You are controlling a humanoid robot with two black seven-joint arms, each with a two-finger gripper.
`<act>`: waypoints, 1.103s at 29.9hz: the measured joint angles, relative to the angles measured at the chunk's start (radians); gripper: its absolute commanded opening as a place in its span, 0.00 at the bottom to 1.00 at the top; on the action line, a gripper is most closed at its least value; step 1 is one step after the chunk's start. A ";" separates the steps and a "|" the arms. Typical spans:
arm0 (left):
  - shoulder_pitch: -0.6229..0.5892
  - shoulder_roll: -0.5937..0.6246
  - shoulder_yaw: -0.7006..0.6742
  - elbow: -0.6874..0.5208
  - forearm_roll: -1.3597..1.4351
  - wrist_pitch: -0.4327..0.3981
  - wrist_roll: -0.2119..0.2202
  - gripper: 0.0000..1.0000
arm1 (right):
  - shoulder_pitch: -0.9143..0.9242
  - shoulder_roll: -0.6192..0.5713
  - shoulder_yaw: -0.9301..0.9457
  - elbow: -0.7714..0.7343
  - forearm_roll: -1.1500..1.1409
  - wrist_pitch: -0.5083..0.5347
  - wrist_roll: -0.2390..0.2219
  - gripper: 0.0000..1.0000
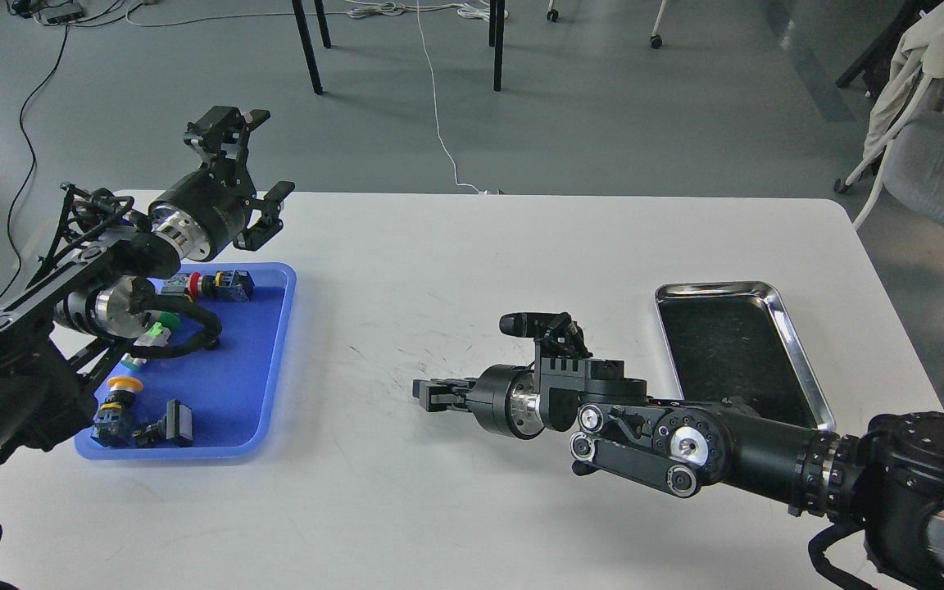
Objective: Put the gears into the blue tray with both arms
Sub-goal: 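Lower and release the gear on the table with the right gripper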
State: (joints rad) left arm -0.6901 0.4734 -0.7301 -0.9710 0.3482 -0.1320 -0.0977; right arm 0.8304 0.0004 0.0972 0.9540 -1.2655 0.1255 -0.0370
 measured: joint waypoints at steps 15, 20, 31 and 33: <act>0.001 -0.001 0.000 0.000 0.000 0.000 0.000 0.98 | -0.012 0.000 0.001 0.073 0.042 -0.020 0.008 0.17; 0.001 -0.002 0.000 0.000 0.000 0.000 0.000 0.98 | -0.010 0.000 0.001 0.074 0.043 -0.038 0.008 0.27; 0.001 -0.004 0.000 0.000 0.001 0.000 0.000 0.98 | -0.005 0.000 0.002 0.073 0.044 -0.056 0.009 0.41; 0.001 -0.005 0.000 0.000 0.001 0.000 0.000 0.98 | -0.003 0.000 0.007 0.070 0.044 -0.057 0.010 0.46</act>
State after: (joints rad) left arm -0.6888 0.4686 -0.7301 -0.9711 0.3497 -0.1319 -0.0979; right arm 0.8278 0.0000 0.1039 1.0242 -1.2213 0.0685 -0.0267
